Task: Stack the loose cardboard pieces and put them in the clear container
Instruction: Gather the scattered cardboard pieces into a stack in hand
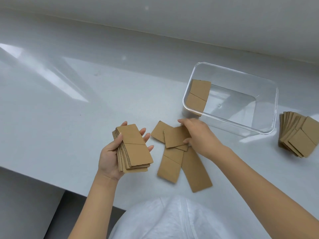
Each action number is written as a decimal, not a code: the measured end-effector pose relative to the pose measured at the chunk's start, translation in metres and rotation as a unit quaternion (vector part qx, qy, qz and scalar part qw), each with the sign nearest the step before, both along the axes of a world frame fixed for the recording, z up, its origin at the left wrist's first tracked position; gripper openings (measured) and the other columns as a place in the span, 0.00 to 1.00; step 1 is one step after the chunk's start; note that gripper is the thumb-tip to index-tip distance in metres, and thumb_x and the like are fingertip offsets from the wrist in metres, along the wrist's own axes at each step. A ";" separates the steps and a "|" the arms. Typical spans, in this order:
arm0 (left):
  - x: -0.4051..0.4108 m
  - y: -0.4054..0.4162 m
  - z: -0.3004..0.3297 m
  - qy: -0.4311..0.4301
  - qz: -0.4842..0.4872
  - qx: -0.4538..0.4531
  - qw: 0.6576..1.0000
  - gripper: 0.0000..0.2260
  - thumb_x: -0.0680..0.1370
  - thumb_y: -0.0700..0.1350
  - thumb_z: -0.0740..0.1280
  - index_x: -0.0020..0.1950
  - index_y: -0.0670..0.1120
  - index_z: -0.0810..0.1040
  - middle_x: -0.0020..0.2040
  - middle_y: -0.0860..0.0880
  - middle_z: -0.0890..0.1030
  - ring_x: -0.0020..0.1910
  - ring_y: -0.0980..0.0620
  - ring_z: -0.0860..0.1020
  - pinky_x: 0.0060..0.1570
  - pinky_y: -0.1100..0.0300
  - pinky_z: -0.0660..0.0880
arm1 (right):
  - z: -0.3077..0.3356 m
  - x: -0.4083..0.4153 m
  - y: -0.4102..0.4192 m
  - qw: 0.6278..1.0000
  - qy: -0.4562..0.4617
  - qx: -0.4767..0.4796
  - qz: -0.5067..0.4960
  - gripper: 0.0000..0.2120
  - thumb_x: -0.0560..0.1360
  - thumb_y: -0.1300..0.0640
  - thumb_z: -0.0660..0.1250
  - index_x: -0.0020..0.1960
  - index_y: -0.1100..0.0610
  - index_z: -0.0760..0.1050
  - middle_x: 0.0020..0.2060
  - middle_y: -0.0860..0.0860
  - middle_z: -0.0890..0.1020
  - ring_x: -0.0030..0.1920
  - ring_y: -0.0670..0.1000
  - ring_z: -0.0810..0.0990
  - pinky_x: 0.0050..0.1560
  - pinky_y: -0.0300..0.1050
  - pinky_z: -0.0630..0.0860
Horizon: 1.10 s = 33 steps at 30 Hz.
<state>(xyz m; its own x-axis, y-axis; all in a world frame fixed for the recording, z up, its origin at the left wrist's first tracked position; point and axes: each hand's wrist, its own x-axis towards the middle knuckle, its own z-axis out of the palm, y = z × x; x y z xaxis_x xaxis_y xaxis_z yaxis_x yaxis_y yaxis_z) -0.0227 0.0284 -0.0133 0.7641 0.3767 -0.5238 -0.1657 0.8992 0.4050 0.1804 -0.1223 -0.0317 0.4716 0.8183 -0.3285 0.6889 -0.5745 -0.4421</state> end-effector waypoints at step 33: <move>-0.003 0.017 0.009 0.016 0.037 -0.009 0.999 0.16 0.70 0.38 0.64 0.56 0.52 0.75 0.54 0.40 0.82 0.47 0.43 0.82 0.47 0.48 0.80 | 0.006 -0.015 0.065 0.992 0.039 -0.068 -0.100 0.19 0.72 0.53 0.70 0.58 0.61 0.72 0.57 0.59 0.74 0.57 0.59 0.73 0.52 0.47 0.71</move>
